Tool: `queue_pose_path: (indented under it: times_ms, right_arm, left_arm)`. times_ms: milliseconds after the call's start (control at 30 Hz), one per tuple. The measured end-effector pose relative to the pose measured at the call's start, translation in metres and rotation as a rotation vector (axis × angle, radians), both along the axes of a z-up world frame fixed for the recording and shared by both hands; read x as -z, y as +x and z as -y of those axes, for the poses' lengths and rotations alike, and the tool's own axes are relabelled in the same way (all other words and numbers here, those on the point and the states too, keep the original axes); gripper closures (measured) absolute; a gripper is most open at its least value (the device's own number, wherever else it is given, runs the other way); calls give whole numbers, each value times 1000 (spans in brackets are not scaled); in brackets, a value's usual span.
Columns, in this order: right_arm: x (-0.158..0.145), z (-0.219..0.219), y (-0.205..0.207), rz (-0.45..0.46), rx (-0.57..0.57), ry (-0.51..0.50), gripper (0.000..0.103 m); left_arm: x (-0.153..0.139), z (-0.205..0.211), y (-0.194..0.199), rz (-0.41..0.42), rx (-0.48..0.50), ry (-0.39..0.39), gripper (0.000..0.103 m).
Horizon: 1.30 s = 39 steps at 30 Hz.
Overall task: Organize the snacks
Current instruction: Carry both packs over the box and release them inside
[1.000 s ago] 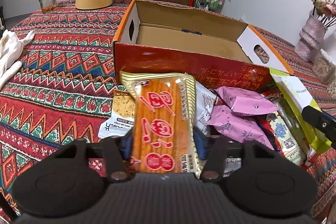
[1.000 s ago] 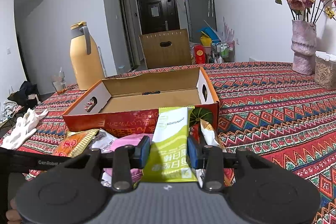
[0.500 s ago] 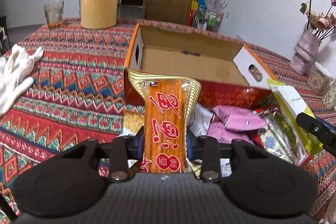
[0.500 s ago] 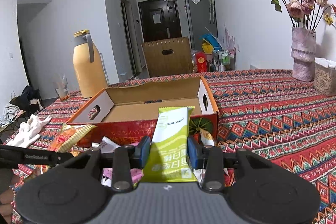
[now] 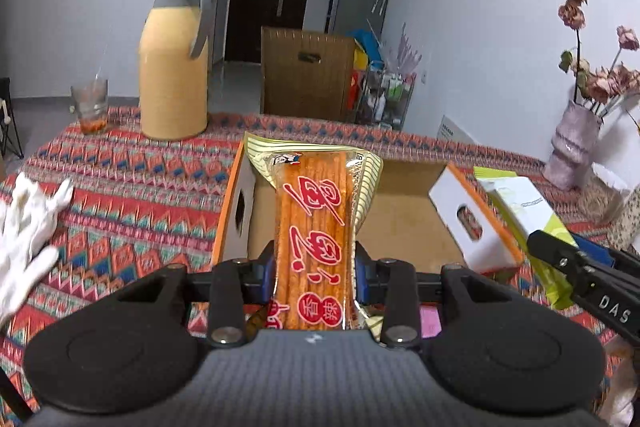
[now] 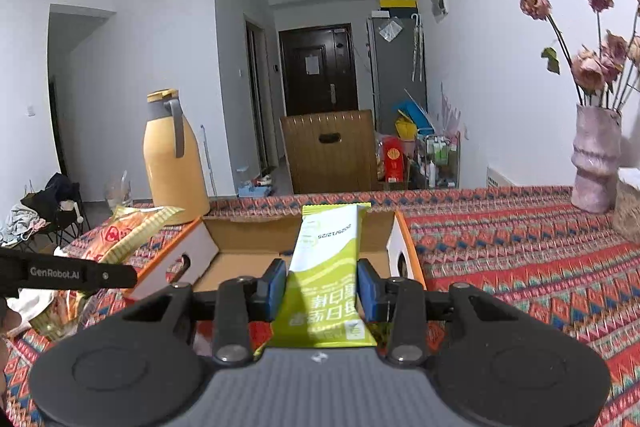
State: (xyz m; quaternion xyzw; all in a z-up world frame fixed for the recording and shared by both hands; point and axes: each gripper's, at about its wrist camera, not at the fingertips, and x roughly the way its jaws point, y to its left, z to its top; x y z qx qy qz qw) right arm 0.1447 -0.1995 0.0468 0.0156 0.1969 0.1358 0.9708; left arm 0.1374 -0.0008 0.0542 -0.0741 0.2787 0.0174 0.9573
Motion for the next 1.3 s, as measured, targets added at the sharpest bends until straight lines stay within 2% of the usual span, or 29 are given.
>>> queue_pose_path:
  times_ms: [200, 433, 800, 1033, 1300]
  right_arm:
    - [-9, -8, 38, 4, -12, -4, 66]
    - [-4, -20, 80, -25, -2, -25, 66]
    - [29, -28, 125, -94, 36, -34, 66]
    - [47, -34, 134, -105, 24, -51, 66]
    - [52, -36, 136, -129, 2, -60, 66]
  left_arm:
    - [-16, 6, 30, 43, -28, 1, 66]
    - [-19, 3, 65, 57, -65, 0, 66]
    - [18, -9, 103, -4, -115, 2, 66]
    - [37, -13, 111, -42, -114, -4, 66]
    - [44, -9, 111, -62, -109, 8, 65]
